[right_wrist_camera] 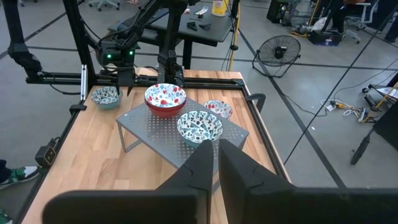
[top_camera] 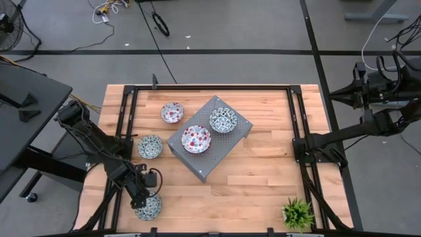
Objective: Pick & Place Mini bowls
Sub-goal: Stack the bottom blue patterned bowl on top of the blue patterned bowl on the shelf
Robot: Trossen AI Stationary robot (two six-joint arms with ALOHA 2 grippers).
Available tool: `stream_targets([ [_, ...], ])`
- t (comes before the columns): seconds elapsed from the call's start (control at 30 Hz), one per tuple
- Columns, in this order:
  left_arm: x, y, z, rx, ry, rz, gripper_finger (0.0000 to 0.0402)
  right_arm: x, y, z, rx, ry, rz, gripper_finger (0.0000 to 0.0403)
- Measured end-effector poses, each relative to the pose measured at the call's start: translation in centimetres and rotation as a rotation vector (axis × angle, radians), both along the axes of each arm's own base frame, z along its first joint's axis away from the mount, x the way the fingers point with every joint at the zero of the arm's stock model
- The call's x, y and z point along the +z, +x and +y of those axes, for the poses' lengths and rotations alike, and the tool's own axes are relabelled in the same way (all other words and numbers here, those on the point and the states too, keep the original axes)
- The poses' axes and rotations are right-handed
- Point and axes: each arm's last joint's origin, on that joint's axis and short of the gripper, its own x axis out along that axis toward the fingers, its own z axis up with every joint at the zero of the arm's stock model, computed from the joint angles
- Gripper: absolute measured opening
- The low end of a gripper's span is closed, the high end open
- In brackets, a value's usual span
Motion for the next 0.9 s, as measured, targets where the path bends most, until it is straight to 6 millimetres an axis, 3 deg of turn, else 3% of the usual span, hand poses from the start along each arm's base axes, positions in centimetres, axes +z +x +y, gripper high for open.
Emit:
stream_targets([
  [0.57,-0.03,-0.01,0.00,-0.002,0.000,0.005,0.0134,0.00,0.00,0.00,0.000,0.000,0.000,0.0027],
  [0.9,-0.57,-0.24,0.13,-0.010,0.003,0.043,0.0072,0.00,-0.01,0.00,0.000,0.000,0.000,0.0027],
])
